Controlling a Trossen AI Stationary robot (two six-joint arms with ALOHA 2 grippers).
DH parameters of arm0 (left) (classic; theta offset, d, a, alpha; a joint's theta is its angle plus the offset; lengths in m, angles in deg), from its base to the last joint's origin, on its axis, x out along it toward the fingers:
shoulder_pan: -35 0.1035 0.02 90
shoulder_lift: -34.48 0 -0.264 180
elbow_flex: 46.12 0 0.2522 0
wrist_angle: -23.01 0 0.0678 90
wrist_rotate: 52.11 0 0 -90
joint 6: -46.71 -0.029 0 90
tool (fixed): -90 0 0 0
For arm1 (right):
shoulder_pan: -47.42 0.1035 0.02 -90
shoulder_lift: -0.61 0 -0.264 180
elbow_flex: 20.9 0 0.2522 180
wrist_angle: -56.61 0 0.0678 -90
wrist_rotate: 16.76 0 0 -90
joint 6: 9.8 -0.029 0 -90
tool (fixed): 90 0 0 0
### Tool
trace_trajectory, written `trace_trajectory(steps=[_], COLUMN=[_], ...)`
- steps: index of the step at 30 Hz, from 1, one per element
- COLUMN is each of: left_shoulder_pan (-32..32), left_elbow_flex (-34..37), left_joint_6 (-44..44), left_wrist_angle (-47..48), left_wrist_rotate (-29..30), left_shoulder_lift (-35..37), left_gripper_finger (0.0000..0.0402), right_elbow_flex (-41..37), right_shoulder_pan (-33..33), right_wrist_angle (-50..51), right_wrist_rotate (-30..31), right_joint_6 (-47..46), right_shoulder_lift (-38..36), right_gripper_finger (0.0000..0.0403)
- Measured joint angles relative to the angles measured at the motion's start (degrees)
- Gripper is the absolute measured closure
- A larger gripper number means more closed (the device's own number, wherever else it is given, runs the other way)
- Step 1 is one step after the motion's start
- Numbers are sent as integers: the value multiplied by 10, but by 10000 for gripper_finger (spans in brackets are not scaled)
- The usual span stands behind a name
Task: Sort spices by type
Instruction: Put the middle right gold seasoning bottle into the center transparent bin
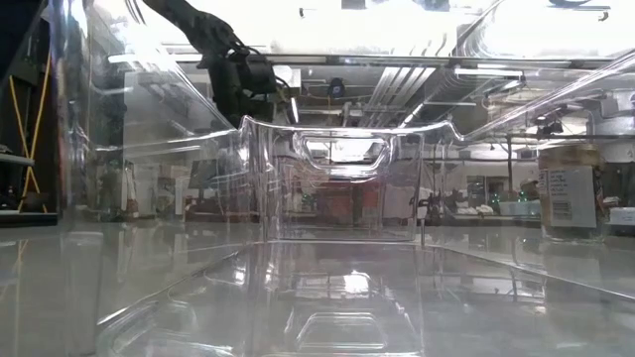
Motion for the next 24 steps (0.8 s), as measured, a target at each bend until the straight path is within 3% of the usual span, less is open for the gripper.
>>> trace_trajectory(steps=[3,5,7,10,12,16,20,24], left_shoulder_pan=[0,0,0,-8,-40,-140,-276,-444], left_elbow_flex=[0,0,0,29,76,210,336,378], left_joint_6=[29,60,121,219,237,337,559,768], left_wrist_angle=[-6,-4,6,6,-5,-45,-103,-121], left_wrist_rotate=[-1,-33,-115,-288,-335,-268,-190,-75], left_shoulder_lift=[9,28,55,122,190,339,482,565], left_gripper_finger=[401,401,401,401,401,401,401,401], right_elbow_flex=[0,0,0,0,0,0,0,0], right_shoulder_pan=[0,0,0,0,0,0,0,0], right_wrist_angle=[0,0,0,2,4,4,3,-5], right_wrist_rotate=[0,0,0,0,0,0,0,-1], right_joint_6=[0,3,8,28,45,77,106,145], right_shoulder_lift=[0,0,0,0,0,5,17,33], right_gripper_finger=[403,403,403,403,403,403,403,403])
